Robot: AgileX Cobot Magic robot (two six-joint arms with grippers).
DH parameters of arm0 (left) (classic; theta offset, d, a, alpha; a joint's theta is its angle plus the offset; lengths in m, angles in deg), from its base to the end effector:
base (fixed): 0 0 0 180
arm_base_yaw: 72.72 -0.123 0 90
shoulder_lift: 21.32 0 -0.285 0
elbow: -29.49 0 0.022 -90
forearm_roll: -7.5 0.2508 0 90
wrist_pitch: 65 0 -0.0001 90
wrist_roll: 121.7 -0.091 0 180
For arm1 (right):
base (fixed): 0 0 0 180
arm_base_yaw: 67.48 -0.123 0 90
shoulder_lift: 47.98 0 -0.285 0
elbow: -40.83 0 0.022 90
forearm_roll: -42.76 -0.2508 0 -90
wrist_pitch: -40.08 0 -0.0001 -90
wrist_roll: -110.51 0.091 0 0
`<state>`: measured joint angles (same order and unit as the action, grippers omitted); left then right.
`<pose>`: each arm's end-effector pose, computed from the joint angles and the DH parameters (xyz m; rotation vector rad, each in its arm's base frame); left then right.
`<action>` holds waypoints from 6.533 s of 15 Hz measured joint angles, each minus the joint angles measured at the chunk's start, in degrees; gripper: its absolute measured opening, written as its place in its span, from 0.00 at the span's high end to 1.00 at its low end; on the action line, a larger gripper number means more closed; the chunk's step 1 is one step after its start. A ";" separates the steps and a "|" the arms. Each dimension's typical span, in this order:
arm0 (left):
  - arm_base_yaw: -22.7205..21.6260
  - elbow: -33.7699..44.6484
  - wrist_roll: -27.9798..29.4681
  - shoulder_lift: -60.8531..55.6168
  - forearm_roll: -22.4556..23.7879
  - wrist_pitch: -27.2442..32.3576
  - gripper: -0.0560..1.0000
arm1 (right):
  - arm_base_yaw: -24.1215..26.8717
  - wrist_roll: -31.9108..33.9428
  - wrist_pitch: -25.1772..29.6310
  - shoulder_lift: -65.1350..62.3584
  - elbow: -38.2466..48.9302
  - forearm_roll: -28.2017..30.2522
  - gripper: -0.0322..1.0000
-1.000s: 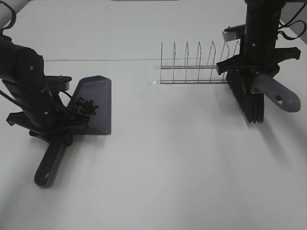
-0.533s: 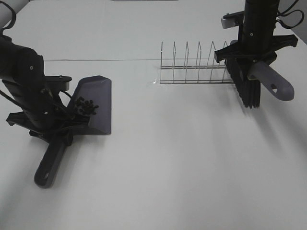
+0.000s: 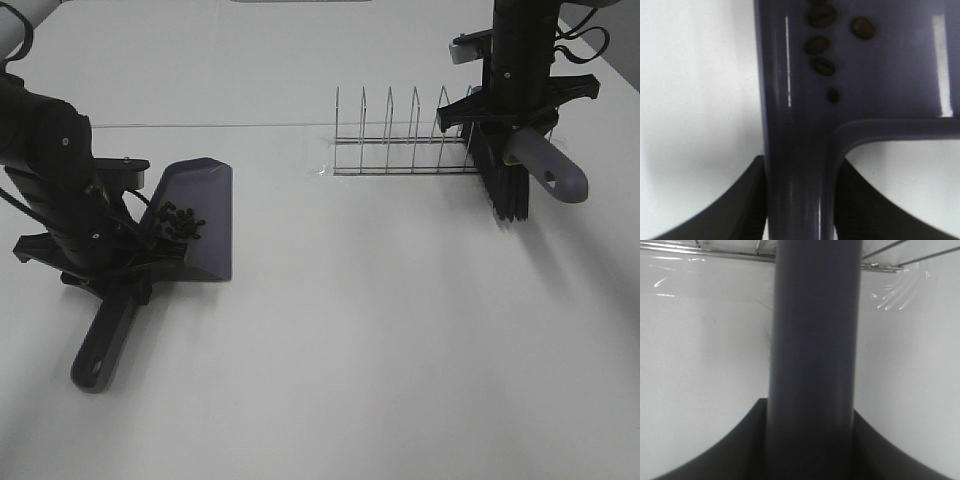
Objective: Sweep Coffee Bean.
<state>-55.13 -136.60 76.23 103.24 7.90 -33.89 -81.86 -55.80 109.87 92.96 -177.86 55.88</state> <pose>0.3440 -0.1087 0.0950 -0.0004 2.9662 -0.0766 0.4737 0.1014 0.1829 -0.1125 2.9402 -0.2662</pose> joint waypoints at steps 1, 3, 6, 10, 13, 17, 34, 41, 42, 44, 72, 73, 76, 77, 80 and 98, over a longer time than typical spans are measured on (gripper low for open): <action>0.00 0.00 0.00 0.00 0.00 0.00 0.60 | 0.40 0.29 -0.80 0.06 -0.46 0.00 0.63; 0.00 0.00 0.00 0.00 0.00 0.00 0.60 | 1.32 0.11 -2.06 0.74 -1.55 -0.80 0.63; 0.00 0.00 0.00 0.00 0.00 0.00 0.60 | 1.43 0.06 -3.72 2.35 -2.18 -1.09 0.63; 0.00 0.00 0.00 -0.06 0.00 -0.52 0.60 | 1.55 0.34 -6.02 2.69 -2.18 -0.52 0.52; 0.00 0.06 0.00 -0.34 -0.40 -1.09 0.60 | 1.60 0.34 -6.30 2.52 -2.23 -0.40 0.21; 2.64 0.11 0.00 -0.46 -0.92 -1.89 0.60 | 1.60 0.34 -3.32 -2.81 -2.23 -0.69 0.17; 5.21 0.69 0.23 -15.58 0.52 3.04 0.33 | 1.60 -3.09 -0.06 -14.67 2.41 -9.11 0.17; 5.16 1.15 0.23 -48.82 7.85 30.48 0.33 | 1.60 -5.90 -0.06 -36.90 27.90 -11.00 0.17; 5.16 3.90 0.23 -57.52 7.85 34.89 0.33 | 1.60 -5.96 -0.06 -43.72 36.15 -11.00 0.17; 5.16 8.02 0.23 -64.63 7.85 37.30 0.33 | 1.60 -6.02 -0.06 -49.22 42.57 -11.00 0.17; 5.16 34.32 -26.99 -104.74 -8.48 29.39 0.33 | 1.60 -12.49 -8.42 -128.80 87.20 -11.00 0.17; 5.16 34.32 -26.99 -104.74 -8.48 29.39 0.33 | 1.60 -12.49 -8.42 -128.80 87.20 -11.00 0.17; 5.16 34.32 -26.99 -104.74 -8.54 29.39 0.33 | 1.60 -12.49 -8.42 -128.80 87.20 -11.00 0.17; 5.16 34.32 -26.99 -104.74 -8.54 29.39 0.33 | 1.60 -12.49 -8.42 -128.80 87.20 -11.00 0.17; 5.16 34.32 -26.99 -104.74 -8.54 29.39 0.33 | 1.60 -12.49 -8.42 -128.80 87.20 -11.00 0.17; -13.98 34.32 -26.99 -117.00 -8.77 29.16 0.33 | 12.78 -12.49 -8.42 -129.43 87.20 -11.00 0.17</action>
<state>-69.11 -102.28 49.25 -13.76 -0.87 -4.73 -69.08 -68.29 101.44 -36.47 -90.66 44.88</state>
